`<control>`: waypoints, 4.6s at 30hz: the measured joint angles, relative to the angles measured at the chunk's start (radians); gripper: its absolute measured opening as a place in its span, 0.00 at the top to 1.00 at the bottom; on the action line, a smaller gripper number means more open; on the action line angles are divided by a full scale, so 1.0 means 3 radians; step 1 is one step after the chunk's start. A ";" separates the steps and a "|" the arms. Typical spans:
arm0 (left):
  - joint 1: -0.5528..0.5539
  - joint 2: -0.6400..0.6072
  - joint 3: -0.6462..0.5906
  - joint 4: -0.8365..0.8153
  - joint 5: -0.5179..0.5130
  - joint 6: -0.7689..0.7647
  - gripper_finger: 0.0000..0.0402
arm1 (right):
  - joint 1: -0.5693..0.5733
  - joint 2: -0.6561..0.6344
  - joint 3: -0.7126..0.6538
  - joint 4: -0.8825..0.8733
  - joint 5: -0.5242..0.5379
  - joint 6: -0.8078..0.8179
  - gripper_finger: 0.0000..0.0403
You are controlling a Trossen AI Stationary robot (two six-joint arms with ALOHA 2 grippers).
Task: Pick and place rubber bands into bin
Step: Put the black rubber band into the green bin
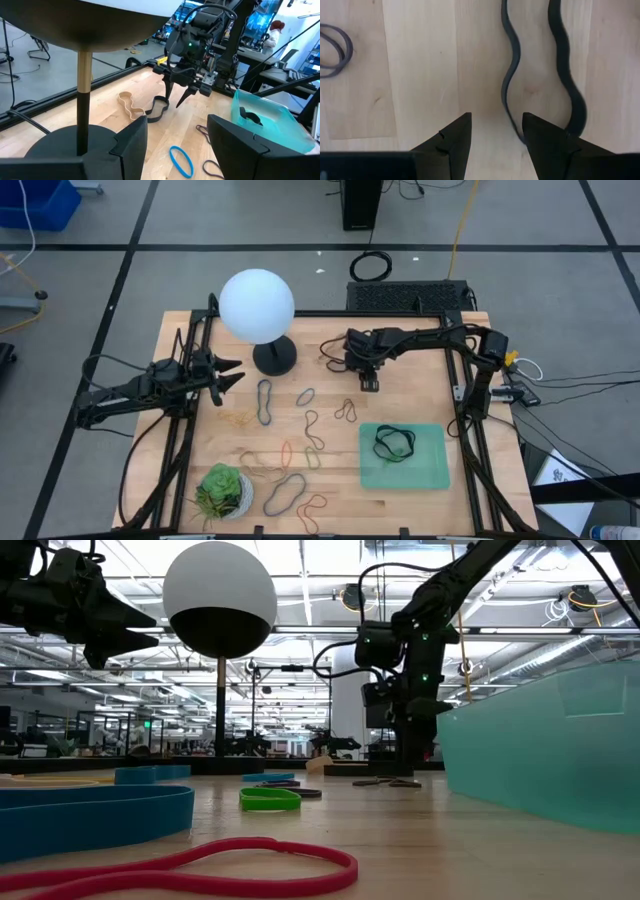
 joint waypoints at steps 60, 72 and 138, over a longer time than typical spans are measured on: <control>0.0001 0.0000 0.0000 0.0028 -0.0003 0.0006 0.47 | 0.0507 -0.1777 -0.0281 0.0685 0.0184 0.0474 1.00; 0.0000 0.0000 0.0000 0.0032 -0.0003 0.0010 0.47 | 0.0996 -0.2902 -0.0276 0.0861 0.0178 0.0736 1.00; -0.0001 0.0000 0.0000 -0.0023 0.0005 -0.0078 0.47 | 0.3147 -0.0536 -0.0272 -0.0755 0.0309 0.3902 1.00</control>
